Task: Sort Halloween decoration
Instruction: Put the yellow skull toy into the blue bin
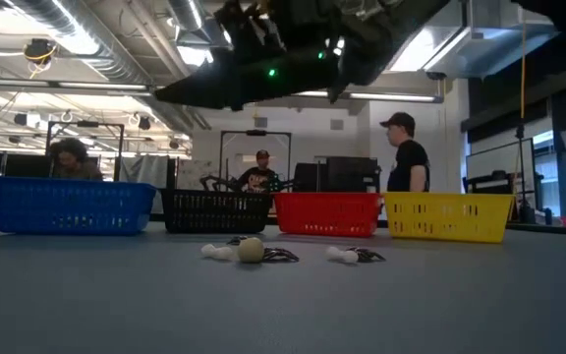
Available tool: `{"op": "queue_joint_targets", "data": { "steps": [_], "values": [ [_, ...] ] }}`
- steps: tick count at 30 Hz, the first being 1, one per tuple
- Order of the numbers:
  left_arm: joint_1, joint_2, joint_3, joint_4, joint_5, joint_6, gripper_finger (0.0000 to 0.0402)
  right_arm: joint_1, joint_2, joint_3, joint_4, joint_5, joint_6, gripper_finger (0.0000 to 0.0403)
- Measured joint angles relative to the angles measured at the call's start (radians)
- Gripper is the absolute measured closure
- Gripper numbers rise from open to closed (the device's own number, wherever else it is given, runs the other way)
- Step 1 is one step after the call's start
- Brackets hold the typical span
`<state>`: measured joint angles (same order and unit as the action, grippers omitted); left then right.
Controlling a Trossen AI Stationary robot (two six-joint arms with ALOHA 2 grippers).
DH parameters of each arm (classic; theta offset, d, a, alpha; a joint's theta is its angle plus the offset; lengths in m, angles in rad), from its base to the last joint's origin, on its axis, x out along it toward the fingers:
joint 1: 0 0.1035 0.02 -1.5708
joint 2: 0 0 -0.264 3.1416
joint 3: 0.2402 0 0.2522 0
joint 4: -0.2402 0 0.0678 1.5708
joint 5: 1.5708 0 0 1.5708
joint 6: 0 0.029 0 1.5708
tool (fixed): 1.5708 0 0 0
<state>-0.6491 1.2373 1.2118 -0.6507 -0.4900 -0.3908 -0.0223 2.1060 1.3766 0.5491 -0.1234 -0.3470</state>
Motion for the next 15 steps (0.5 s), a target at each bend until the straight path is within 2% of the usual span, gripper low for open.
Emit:
{"op": "queue_joint_targets", "data": {
  "steps": [7,15],
  "values": [
    [0.001,0.0,0.0,0.0,-0.025,0.0,0.0304,0.002,0.088,0.0,0.105,0.0,0.0,0.0343],
    [0.001,0.0,0.0,0.0,-0.027,0.0,0.0304,0.002,0.162,0.057,0.105,0.0,0.001,0.0343]
  ]
}}
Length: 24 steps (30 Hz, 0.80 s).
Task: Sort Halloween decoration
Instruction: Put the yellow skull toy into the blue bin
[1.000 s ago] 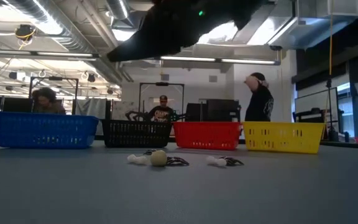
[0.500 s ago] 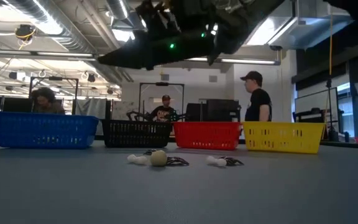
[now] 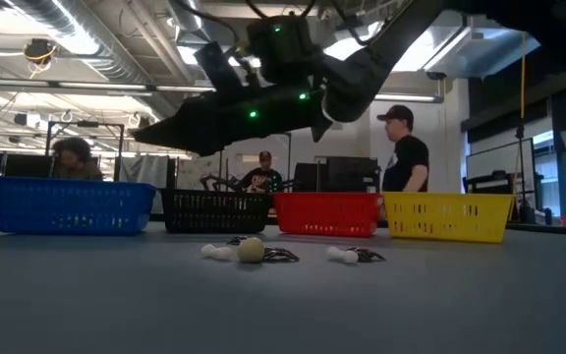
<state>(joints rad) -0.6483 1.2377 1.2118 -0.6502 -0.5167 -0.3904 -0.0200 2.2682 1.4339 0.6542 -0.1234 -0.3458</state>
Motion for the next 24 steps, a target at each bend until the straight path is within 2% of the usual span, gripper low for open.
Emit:
{"op": "queue_joint_targets", "data": {
  "steps": [9,24],
  "values": [
    [0.0,0.0,0.0,0.0,0.0,0.0,0.0304,0.0,0.052,0.115,-0.164,0.0,0.0,0.0343],
    [0.0,0.0,0.0,0.004,0.0,0.0,0.0304,0.0,0.053,0.124,-0.221,0.029,0.0,0.0342]
  ]
}}
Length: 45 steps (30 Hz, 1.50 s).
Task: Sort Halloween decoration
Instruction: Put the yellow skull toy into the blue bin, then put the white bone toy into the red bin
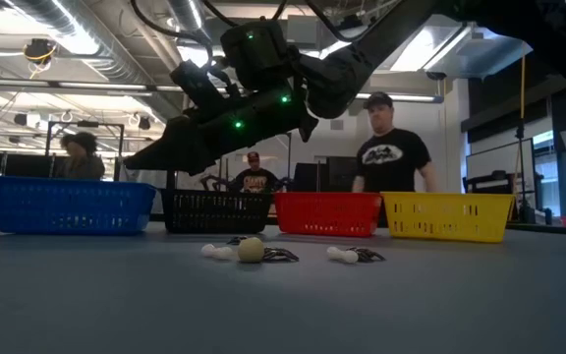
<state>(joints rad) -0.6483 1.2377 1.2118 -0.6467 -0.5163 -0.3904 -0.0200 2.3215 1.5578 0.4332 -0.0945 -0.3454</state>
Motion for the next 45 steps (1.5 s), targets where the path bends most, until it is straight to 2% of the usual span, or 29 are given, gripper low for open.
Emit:
{"op": "queue_joint_targets", "data": {
  "steps": [8,19,27,31,35,39,45],
  "values": [
    [0.0,0.0,0.0,0.005,0.0,0.0,0.0304,0.0,0.0,0.0,-0.018,-0.002,0.0,0.0336],
    [0.0,0.0,0.0,0.004,0.0,0.0,0.0304,0.0,0.0,0.0,-0.024,0.016,0.0,0.0221],
    [0.0,0.0,0.0,0.004,0.0,0.0,0.0304,0.013,-0.029,0.0,-0.056,0.035,-0.001,0.0203],
    [0.0,0.0,0.0,0.005,0.0,-0.012,0.0303,0.022,-0.114,0.0,-0.205,0.043,-0.002,0.0203],
    [0.014,0.0,0.0,0.007,-0.002,-0.091,0.0293,0.028,-0.237,0.0,-0.499,0.04,-0.001,0.0203],
    [0.035,0.005,0.0,0.004,-0.005,-0.106,0.0272,0.028,-0.37,0.0,-0.757,0.076,0.031,0.0203],
    [0.087,0.059,0.0,0.004,-0.005,-0.105,0.0233,0.035,-0.568,0.0,-1.008,0.087,0.045,0.0203]
  ]
}}
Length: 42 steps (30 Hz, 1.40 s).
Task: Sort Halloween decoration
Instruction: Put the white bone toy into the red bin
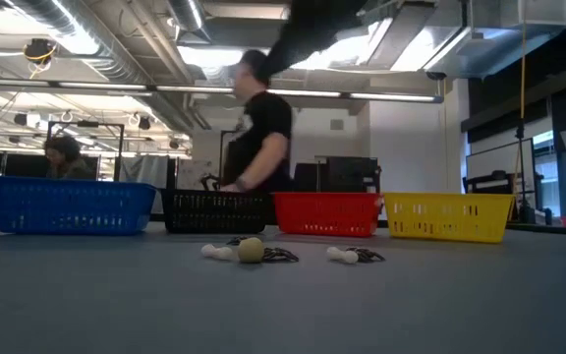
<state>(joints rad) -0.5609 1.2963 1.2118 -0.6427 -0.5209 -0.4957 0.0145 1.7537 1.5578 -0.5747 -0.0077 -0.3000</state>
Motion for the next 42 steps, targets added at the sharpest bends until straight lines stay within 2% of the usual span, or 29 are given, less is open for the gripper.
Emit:
{"op": "queue_joint_targets", "data": {
  "steps": [4,8,11,18,22,32,42],
  "values": [
    [0.032,0.066,0.0,0.003,0.005,0.009,0.0219,0.032,-0.105,-0.004,-0.123,0.014,0.007,0.0203],
    [0.051,0.141,0.0,0.02,0.015,0.038,0.0217,0.085,-0.202,-0.059,-0.165,0.027,0.03,0.0203],
    [0.058,0.201,0.0,0.07,0.027,0.086,0.0217,0.124,-0.262,-0.115,-0.188,0.036,0.077,0.0203],
    [0.073,0.339,0.0,0.245,0.107,0.214,0.0218,0.207,-0.384,-0.285,-0.192,0.142,0.197,0.0203],
    [0.089,0.404,0.0,0.273,0.175,0.218,0.0225,0.232,-0.437,-0.392,-0.184,0.15,0.276,0.0203],
    [0.118,0.547,0.0,0.288,0.307,0.217,0.0243,0.243,-0.468,-0.645,-0.004,0.128,0.399,0.0203],
    [0.13,0.629,0.0,0.286,0.311,0.217,0.0249,0.243,-0.462,-0.788,0.248,0.12,0.4,0.0203]
  ]
}}
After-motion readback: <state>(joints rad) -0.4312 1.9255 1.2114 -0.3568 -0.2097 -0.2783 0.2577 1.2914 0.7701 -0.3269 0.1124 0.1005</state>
